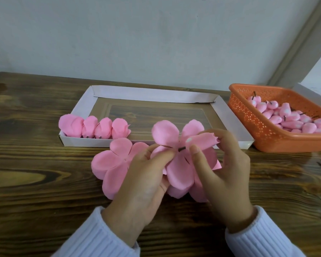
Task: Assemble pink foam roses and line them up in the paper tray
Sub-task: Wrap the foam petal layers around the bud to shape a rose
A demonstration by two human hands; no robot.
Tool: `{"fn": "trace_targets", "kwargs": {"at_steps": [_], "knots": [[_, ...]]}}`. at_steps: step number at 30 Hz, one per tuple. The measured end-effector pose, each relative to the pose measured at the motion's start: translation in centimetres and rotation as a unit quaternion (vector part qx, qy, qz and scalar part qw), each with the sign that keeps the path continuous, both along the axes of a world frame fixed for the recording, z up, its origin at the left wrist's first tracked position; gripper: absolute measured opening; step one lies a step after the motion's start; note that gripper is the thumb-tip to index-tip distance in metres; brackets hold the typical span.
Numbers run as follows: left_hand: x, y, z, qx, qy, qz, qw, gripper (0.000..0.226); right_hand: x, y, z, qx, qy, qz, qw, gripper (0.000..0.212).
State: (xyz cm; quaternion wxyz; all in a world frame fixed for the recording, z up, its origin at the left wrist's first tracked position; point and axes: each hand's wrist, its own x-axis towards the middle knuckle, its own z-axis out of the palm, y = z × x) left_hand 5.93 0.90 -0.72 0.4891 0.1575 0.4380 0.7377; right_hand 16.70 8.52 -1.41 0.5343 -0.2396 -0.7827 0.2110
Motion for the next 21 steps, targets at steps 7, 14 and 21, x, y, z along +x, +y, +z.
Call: {"fn": "trace_targets", "kwargs": {"at_steps": [7,14,21], "knots": [[0.1,-0.3,0.4,0.044,0.012,-0.050,0.998,0.017,-0.1,0.2,0.0,0.037,-0.048,0.003,0.998,0.024],[-0.2,-0.3,0.4,0.058,0.020,-0.135,0.989,0.030,-0.1,0.3,0.0,0.029,-0.065,0.044,0.997,0.019],[-1.4,-0.4,0.3,0.120,-0.151,-0.175,0.965,0.028,0.1,0.4,-0.2,-0.036,-0.067,0.049,0.996,0.023]]}}
